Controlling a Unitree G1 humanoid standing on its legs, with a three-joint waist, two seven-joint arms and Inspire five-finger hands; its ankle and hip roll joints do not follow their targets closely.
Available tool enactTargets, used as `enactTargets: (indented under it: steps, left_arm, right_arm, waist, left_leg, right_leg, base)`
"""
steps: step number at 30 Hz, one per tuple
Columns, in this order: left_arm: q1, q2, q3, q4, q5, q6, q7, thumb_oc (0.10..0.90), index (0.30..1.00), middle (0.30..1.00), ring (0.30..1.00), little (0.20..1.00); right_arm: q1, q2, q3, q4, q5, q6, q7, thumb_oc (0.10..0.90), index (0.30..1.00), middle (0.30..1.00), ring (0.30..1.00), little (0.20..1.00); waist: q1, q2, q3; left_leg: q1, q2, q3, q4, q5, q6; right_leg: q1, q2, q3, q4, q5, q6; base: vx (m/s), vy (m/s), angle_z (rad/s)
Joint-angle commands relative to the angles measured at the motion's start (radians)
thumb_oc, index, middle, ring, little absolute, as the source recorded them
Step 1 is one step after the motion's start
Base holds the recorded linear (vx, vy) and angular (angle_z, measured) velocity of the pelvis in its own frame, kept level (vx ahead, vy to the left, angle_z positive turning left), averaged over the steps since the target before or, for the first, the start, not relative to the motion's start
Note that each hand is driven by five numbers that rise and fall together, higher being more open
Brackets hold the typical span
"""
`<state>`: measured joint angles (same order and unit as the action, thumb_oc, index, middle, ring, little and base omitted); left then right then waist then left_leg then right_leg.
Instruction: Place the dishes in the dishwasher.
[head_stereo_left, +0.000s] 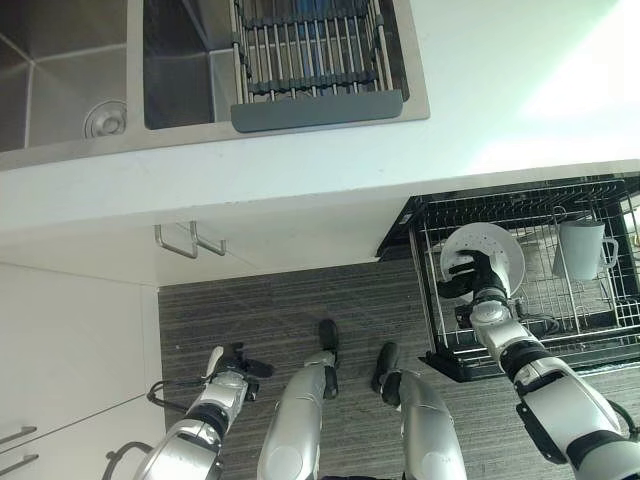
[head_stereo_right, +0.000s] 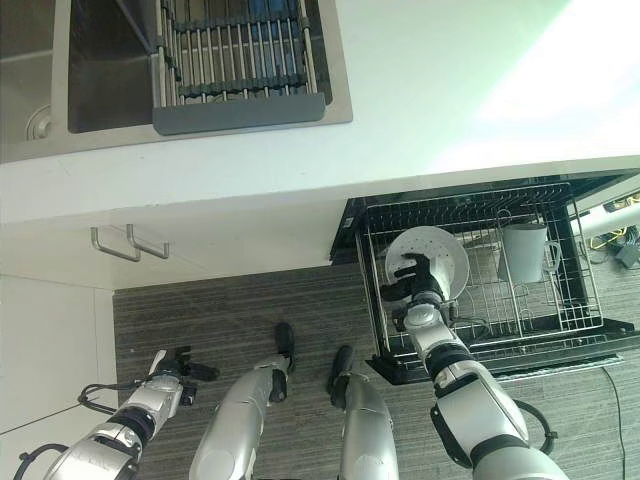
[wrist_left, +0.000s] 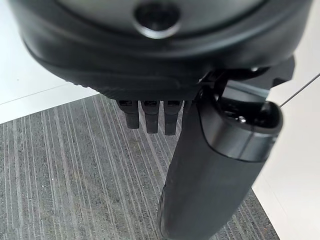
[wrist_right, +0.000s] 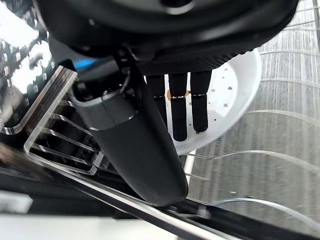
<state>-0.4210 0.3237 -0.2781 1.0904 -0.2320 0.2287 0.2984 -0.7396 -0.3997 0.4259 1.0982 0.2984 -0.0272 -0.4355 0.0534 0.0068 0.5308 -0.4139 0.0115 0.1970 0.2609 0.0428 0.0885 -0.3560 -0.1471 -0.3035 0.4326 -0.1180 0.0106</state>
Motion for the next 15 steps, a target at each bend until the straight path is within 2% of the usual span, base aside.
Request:
enactTargets:
  steps: [1, 5, 9, 10, 15]
  left_arm:
    - [0.054, -0.005, -0.008, -0.007, -0.054, 0.018, 0.044, 0.800, 0.900, 0.900, 0.900, 0.900]
    - [0.103, -0.027, 0.007, -0.038, -0.085, 0.023, 0.074, 0.800, 0.900, 0.900, 0.900, 0.900]
    - [0.147, -0.032, 0.021, -0.062, -0.094, 0.025, 0.084, 0.800, 0.900, 0.900, 0.900, 0.900]
    - [0.176, -0.037, 0.034, -0.082, -0.092, 0.028, 0.088, 0.800, 0.900, 0.900, 0.900, 0.900]
    - [0.256, -0.047, 0.064, -0.116, -0.073, 0.017, 0.089, 0.800, 0.900, 0.900, 0.900, 0.900]
  right_arm:
    - [0.019, -0.042, -0.048, -0.114, 0.083, -0.089, -0.114, 0.800, 0.900, 0.900, 0.900, 0.900]
    - [0.127, -0.036, -0.090, -0.293, 0.026, -0.116, -0.224, 0.800, 0.900, 0.900, 0.900, 0.900]
    - [0.213, -0.054, -0.123, -0.441, -0.049, -0.087, -0.281, 0.800, 0.900, 0.900, 0.900, 0.900]
    - [0.270, -0.061, -0.139, -0.520, -0.072, -0.074, -0.307, 0.800, 0.900, 0.900, 0.900, 0.900]
    - [0.405, -0.061, -0.186, -0.653, -0.086, -0.097, -0.301, 0.800, 0.900, 0.900, 0.900, 0.900]
  waist:
    - [0.002, 0.021, -0.022]
    - [-0.032, 0.013, -0.030]
    - [-0.056, 0.006, -0.045]
    - [-0.066, 0.005, -0.053]
    - [-0.091, 0.000, -0.079]
  left_leg:
    - [0.088, 0.045, 0.019, 0.039, -0.192, -0.057]
    - [0.129, 0.053, 0.032, 0.039, -0.212, -0.054]
    - [0.162, 0.062, 0.041, 0.039, -0.227, -0.053]
    - [0.167, 0.073, 0.055, 0.039, -0.213, -0.047]
    - [0.211, 0.081, 0.069, 0.039, -0.230, -0.046]
  right_leg:
    - [-0.017, 0.015, 0.044, 0.029, -0.049, 0.075]
    - [0.030, 0.033, 0.070, -0.018, -0.040, 0.081]
    - [0.071, 0.039, 0.085, -0.057, -0.029, 0.086]
    - [0.088, 0.047, 0.084, -0.088, -0.003, 0.078]
    - [0.143, 0.055, 0.103, -0.130, 0.004, 0.082]
  base:
    - [0.01, 0.085, -0.07]
    - [0.02, 0.071, -0.17]
    - [0.02, 0.026, -0.15]
    - [-0.02, 0.016, -0.22]
    - [0.03, 0.015, -0.22]
